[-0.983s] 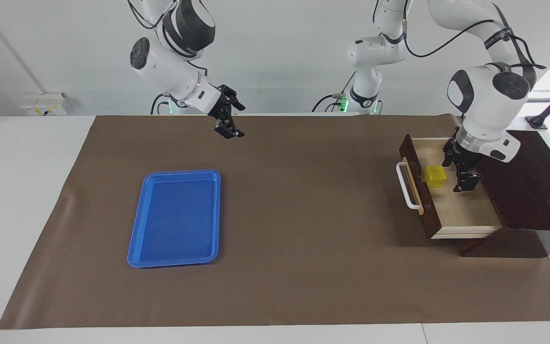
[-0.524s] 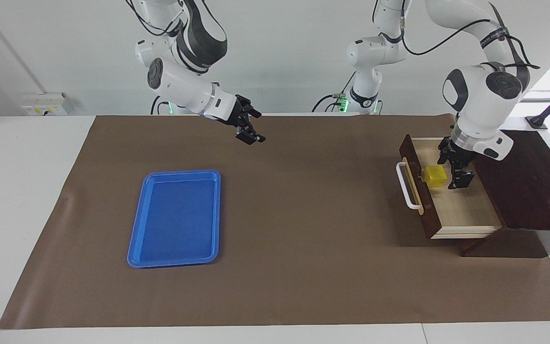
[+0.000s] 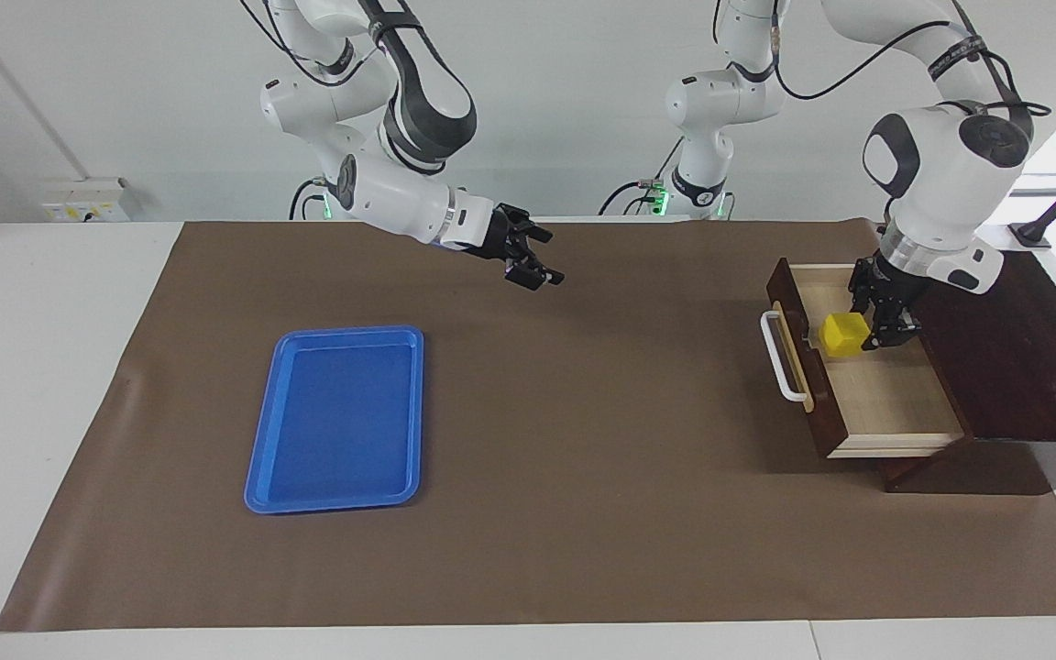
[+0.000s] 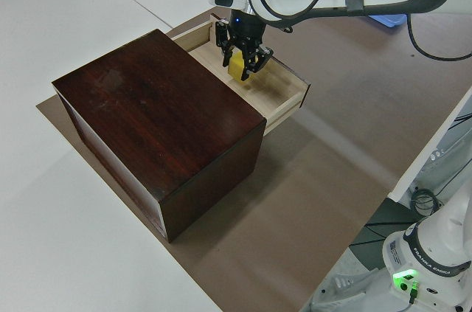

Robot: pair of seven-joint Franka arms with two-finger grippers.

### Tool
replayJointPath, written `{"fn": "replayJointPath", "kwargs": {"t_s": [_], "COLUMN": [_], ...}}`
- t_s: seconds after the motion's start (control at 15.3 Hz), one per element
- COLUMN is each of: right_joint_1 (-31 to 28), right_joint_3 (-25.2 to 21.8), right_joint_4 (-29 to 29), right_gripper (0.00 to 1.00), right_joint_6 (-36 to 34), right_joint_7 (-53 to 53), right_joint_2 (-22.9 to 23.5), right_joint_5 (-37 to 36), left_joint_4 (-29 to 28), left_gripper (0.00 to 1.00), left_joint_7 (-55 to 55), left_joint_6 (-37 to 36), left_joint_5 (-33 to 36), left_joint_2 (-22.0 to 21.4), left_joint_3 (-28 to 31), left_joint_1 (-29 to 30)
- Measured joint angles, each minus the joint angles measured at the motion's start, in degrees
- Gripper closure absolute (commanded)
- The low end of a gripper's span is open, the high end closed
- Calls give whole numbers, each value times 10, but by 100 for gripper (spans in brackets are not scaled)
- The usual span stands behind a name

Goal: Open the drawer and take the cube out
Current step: 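Grasp the yellow cube in the drawer with the left gripper, then carry the cube toward the right gripper while the right gripper grasps it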

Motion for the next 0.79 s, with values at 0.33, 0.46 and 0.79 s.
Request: {"fn": "replayJointPath", "kwargs": {"t_s": [0.33,0.46,0.79], "right_joint_1": [20,31,52], "right_joint_3": [-1,-1,0], "right_joint_4": [80,126,179], "right_gripper": [0,0,0], "right_joint_6": [8,15,48], "right_joint_7": [44,109,146], "right_joint_2": [73,97,139], "right_joint_5": [-2,-52,-82], "left_joint_4": [133,131,63], "left_gripper": [100,100,100], "left_joint_7": [-84,-148,-295], "left_joint_6": [-129,-135,-104], "left_joint_5": [-24,-24,-24], "left_joint_2": [13,17,6], "left_joint_3": [-7,-10,-14], "left_joint_1": [-54,-109,-223]}}
